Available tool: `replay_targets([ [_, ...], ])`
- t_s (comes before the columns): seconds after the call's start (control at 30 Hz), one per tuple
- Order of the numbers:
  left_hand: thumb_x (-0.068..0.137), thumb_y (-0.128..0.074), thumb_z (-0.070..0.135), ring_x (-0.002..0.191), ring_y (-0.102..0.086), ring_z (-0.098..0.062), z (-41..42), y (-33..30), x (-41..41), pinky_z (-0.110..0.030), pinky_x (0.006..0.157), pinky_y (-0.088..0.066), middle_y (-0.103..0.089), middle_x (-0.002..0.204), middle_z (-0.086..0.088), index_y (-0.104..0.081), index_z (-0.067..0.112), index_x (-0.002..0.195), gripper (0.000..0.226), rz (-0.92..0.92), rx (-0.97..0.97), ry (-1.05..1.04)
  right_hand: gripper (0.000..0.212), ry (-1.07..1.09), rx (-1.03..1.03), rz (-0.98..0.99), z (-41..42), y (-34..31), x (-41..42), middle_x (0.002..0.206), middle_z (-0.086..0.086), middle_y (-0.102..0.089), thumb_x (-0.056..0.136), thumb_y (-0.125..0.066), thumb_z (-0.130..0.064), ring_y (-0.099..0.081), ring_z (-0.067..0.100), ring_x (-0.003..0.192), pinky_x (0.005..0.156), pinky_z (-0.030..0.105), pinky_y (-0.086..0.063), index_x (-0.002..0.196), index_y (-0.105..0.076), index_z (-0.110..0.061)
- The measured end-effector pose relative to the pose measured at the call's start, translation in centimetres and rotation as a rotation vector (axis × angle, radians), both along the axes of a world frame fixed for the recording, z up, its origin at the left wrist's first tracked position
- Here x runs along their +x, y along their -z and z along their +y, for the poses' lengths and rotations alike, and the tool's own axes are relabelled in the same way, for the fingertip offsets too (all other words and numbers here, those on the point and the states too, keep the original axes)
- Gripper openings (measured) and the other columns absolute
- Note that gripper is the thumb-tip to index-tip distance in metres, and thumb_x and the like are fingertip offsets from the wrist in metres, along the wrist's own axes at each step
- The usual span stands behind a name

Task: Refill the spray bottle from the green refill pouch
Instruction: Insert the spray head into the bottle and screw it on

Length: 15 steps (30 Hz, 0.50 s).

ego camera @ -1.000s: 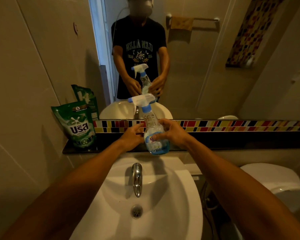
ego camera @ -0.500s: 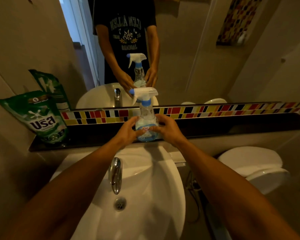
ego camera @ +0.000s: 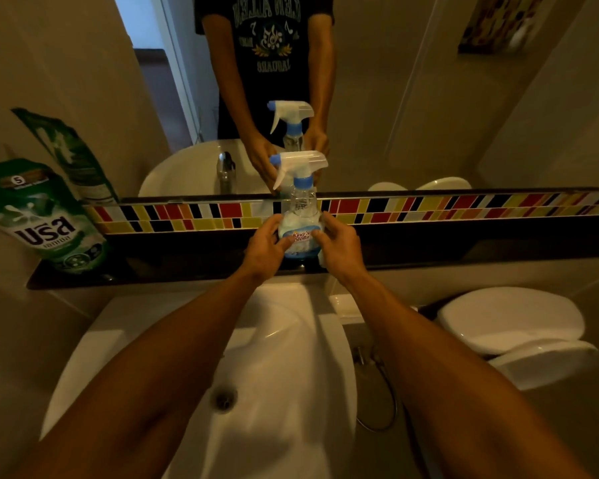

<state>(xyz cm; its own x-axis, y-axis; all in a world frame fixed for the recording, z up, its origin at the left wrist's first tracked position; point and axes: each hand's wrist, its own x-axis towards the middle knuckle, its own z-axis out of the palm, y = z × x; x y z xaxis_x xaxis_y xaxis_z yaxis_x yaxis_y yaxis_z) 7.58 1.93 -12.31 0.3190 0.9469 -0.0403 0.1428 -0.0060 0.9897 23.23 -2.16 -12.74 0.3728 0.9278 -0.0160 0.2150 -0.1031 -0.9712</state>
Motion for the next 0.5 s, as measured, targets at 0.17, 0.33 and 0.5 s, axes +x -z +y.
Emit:
replay_targets([
  [0.17,0.096,-0.059,0.006,0.126,-0.057,-0.027,0.32,0.16,0.66,-0.052,0.102,-0.050,-0.057,0.138,-0.015,-0.045,0.006,0.142,0.048,0.020,0.045,-0.004,0.048,0.021,0.003,0.011,0.53,0.50,0.48,0.119,-0.018,-0.061,0.104,-0.064,-0.010,-0.062,0.002,0.104,0.068,0.011,-0.057,0.151,-0.055,-0.016],
  [0.33,0.096,-0.058,0.006,0.126,-0.058,-0.028,0.75,0.45,0.96,-0.052,0.101,-0.051,-0.057,0.137,-0.015,-0.044,0.007,0.143,0.048,0.008,0.044,-0.001,0.051,0.031,0.001,0.033,0.86,0.54,0.70,0.132,-0.006,-0.063,0.104,-0.064,-0.011,-0.061,0.005,0.110,0.064,0.008,-0.057,0.153,-0.053,-0.016],
  [0.5,0.096,-0.058,0.005,0.127,-0.055,-0.025,0.87,0.64,0.98,-0.048,0.103,-0.050,-0.054,0.141,-0.012,-0.041,0.013,0.144,0.051,-0.019,0.019,0.006,0.054,0.033,0.009,0.039,0.68,0.67,0.54,0.148,0.009,-0.062,0.103,-0.064,-0.011,-0.064,0.018,0.126,0.084,0.025,-0.062,0.155,-0.049,-0.016],
])
